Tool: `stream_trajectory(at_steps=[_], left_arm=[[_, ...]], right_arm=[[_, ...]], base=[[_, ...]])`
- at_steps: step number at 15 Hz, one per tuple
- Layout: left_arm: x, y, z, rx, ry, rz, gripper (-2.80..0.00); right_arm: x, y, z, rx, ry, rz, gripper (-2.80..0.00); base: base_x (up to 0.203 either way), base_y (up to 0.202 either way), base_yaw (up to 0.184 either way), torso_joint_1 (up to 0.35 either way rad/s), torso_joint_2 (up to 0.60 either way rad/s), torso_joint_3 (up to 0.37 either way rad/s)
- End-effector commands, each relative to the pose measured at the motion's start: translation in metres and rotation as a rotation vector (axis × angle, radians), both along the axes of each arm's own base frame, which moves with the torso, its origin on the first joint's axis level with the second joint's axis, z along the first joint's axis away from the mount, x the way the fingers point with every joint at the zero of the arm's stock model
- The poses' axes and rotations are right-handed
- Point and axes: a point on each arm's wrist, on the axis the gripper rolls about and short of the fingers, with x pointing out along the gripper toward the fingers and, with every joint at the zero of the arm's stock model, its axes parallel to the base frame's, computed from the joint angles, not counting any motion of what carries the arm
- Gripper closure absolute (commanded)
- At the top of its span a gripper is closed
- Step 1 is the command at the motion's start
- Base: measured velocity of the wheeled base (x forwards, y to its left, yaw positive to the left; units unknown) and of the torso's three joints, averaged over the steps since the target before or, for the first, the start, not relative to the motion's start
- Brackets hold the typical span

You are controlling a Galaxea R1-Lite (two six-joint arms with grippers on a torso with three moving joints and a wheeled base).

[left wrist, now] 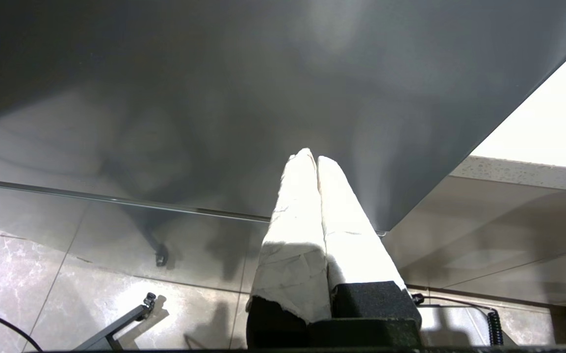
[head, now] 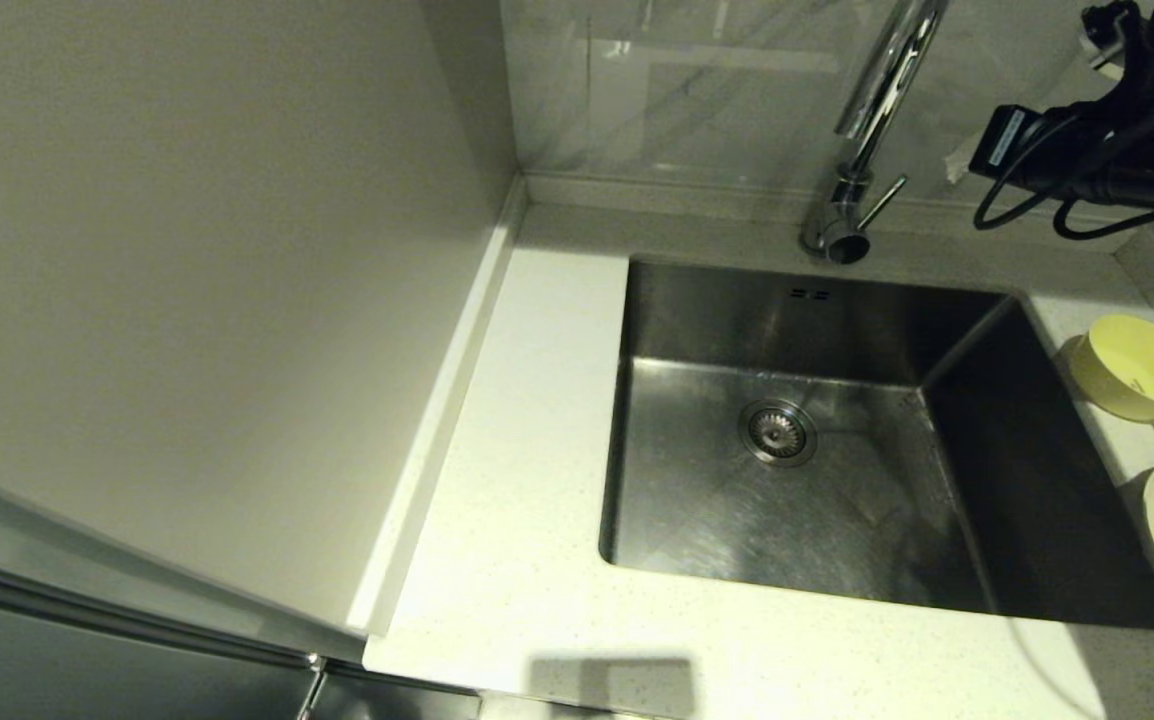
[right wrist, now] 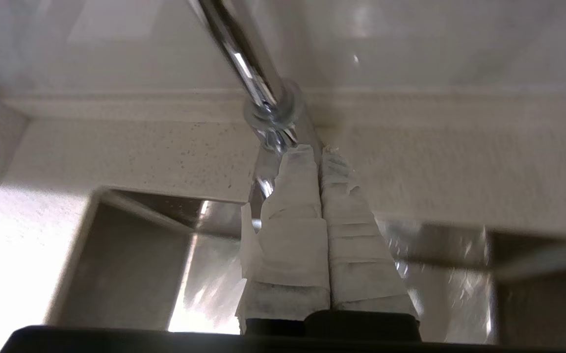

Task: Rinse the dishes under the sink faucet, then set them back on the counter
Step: Turn on the faucet

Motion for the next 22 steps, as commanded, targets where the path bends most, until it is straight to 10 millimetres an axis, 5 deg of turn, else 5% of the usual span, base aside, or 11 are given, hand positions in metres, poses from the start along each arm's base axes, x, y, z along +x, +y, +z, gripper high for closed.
stream_trajectory(at_steps=[1,22], left_arm=[[0.000,0.000,0.000,-0.001,-0.002,0.000,0.00],[0.000,0.000,0.000,-0.001,-0.002,0.000,0.00]], right_arm=[[0.014,0.000,-0.010,-0.052,-0.003,0.007,0.00],[0.046,0.019,-0.033,-0.081,-0.091,0.107,0.00]], base=[[0.000,0.000,0.000,0.000,0.00,0.000],[0.000,0.000,0.000,0.000,0.00,0.000]])
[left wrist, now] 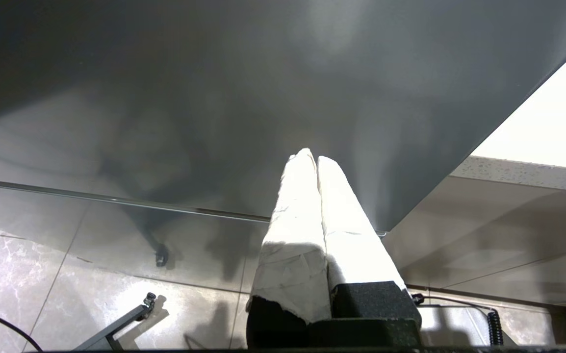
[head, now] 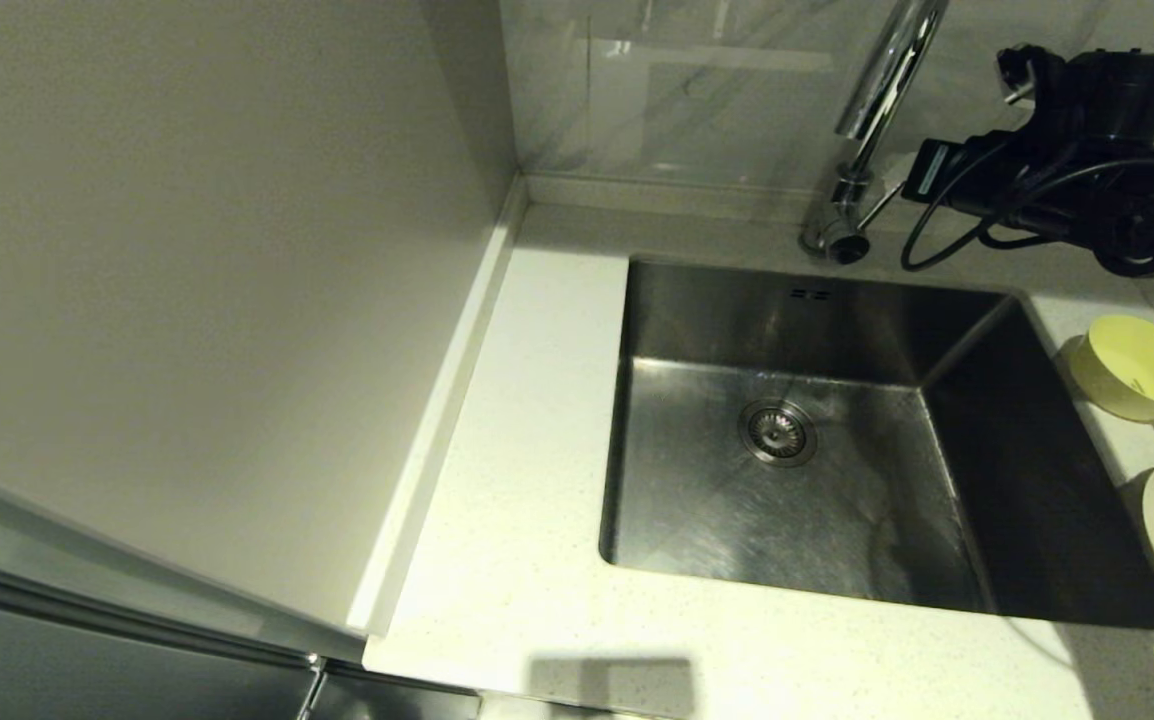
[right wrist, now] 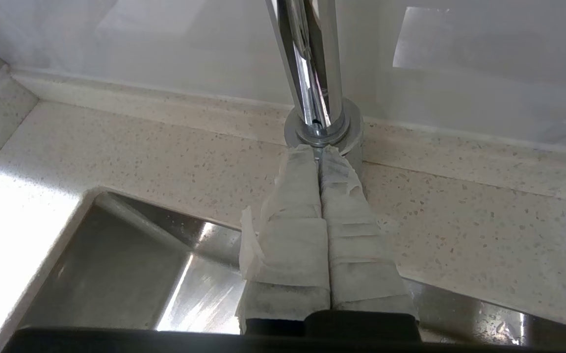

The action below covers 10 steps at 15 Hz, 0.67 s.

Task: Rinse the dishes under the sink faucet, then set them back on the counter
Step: Turn on the faucet

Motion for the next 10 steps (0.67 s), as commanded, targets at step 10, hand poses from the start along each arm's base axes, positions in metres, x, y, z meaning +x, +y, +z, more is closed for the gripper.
stream_trajectory(at_steps=[10], left_arm=[[0.000,0.000,0.000,-0.001,-0.002,0.001,0.00]], right_arm=[[-0.012,-0.034,-0.011,-0.109,0.118,0.030,0.00]], base=[[0.000,0.000,0.000,0.000,0.00,0.000]])
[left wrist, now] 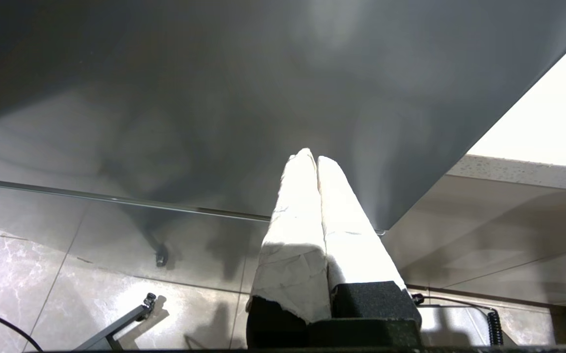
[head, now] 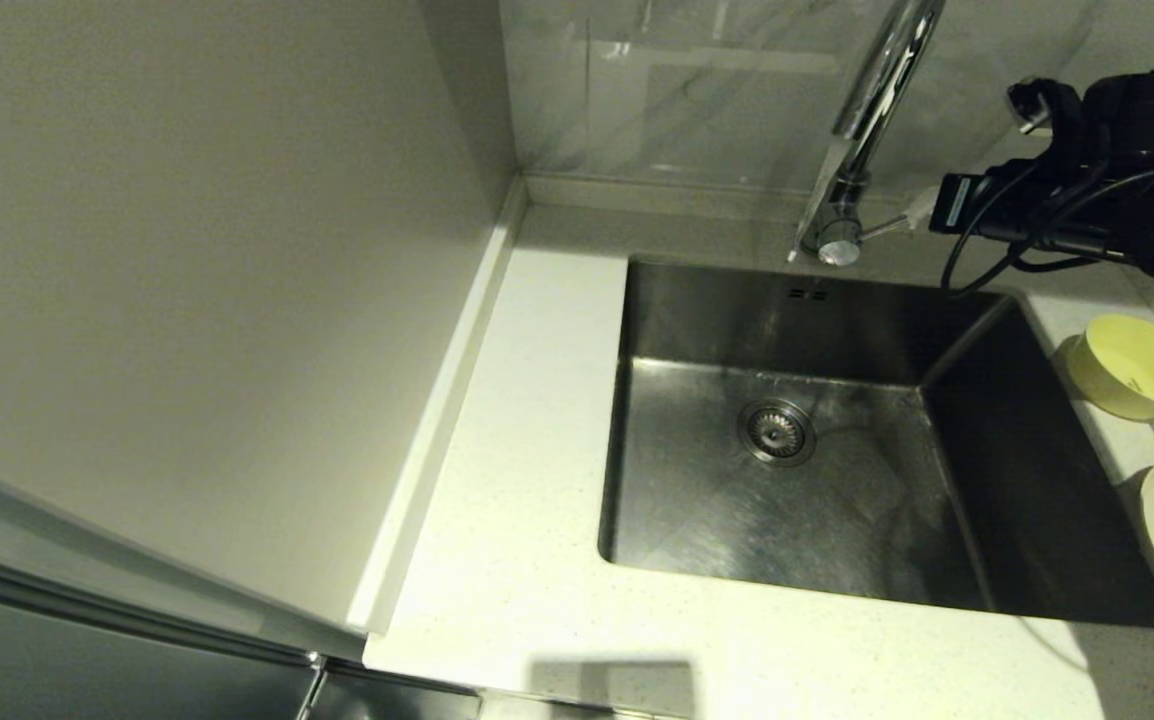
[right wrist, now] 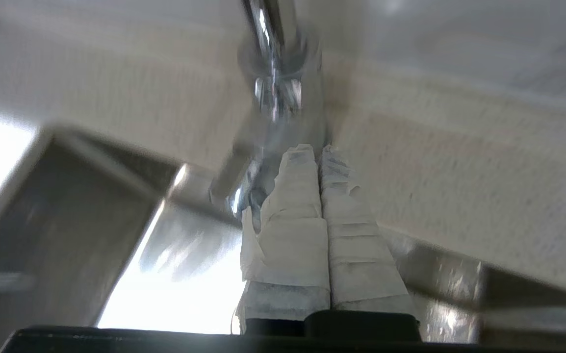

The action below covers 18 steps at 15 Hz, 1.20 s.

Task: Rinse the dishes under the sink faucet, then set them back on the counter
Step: Turn on the faucet

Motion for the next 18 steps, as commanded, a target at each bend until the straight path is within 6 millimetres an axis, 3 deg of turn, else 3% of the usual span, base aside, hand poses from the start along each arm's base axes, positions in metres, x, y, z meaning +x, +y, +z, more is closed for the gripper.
stream_trajectory(at_steps=[1,6,11,16,18], left_arm=[[0.000,0.000,0.000,-0.001,-0.002,0.000,0.00],[0.000,0.000,0.000,-0.001,-0.002,0.000,0.00],[0.000,0.000,0.000,-0.001,-0.002,0.000,0.00],[0.000,0.000,0.000,-0.001,-0.002,0.000,0.00],[0.000,0.000,0.000,-0.001,-0.002,0.000,0.00]], right_arm=[[-0.007,-0.010,0.006,-0.008,-0.003,-0.010,0.00],[-0.029,-0.028,0.033,-0.020,-0.063,-0.065,0.00],[-0.081,-0.068,0.069,-0.150,-0.078,-0.242,0.00],[-0.112,-0.078,0.048,-0.268,0.244,-0.658,0.00],[-0.126,-0.078,0.034,-0.283,0.376,-0.683,0.00]], base=[[0.000,0.000,0.000,0.000,0.00,0.000],[0.000,0.000,0.000,0.000,0.00,0.000],[0.000,0.000,0.000,0.000,0.00,0.000],[0.000,0.000,0.000,0.000,0.00,0.000],[0.000,0.000,0.000,0.000,0.00,0.000]])
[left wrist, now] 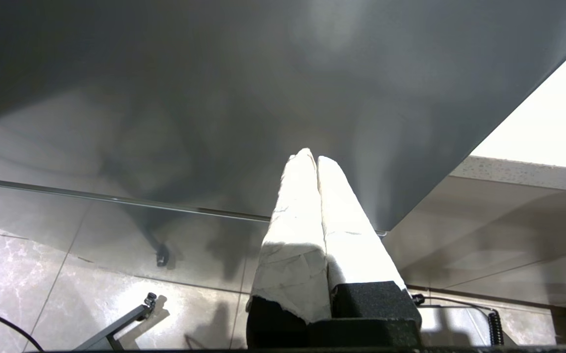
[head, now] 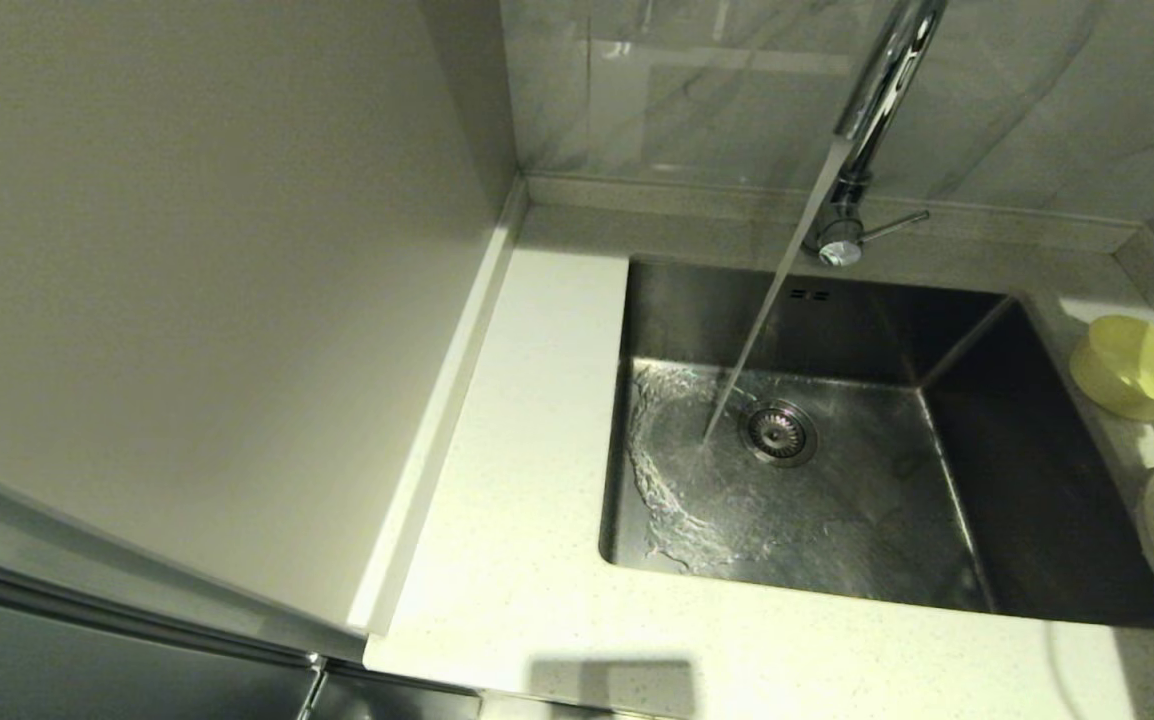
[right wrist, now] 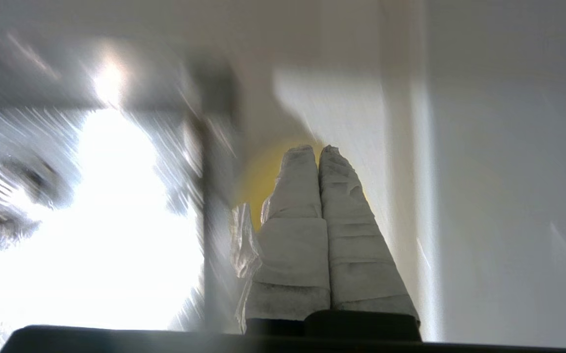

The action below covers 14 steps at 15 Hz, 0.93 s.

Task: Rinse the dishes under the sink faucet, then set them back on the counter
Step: Turn on the faucet, then pick up the chopsticks

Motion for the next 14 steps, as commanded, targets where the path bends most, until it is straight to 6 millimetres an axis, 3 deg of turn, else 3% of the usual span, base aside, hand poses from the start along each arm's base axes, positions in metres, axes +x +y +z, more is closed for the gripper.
stream_trajectory(at_steps=[1,4,7,8,14], left_arm=[[0.000,0.000,0.000,-0.001,-0.002,0.000,0.00],[0.000,0.000,0.000,-0.001,-0.002,0.000,0.00],[0.000,0.000,0.000,-0.001,-0.002,0.000,0.00],[0.000,0.000,0.000,-0.001,-0.002,0.000,0.00],[0.000,0.000,0.000,-0.001,-0.002,0.000,0.00]], right_arm=[[-0.021,0.002,-0.002,0.015,0.096,-0.034,0.00],[-0.044,0.001,-0.011,0.063,0.239,-0.064,0.00],[-0.058,-0.006,-0.031,0.108,0.345,-0.104,0.00],[-0.061,-0.008,-0.039,0.122,0.374,-0.118,-2.80],[-0.059,-0.021,-0.052,0.162,0.400,-0.154,-2.80]], base=[[0.000,0.000,0.000,0.000,0.00,0.000],[0.000,0.000,0.000,0.000,0.00,0.000],[0.000,0.000,0.000,0.000,0.00,0.000],[0.000,0.000,0.000,0.000,0.00,0.000],[0.000,0.000,0.000,0.000,0.00,0.000]])
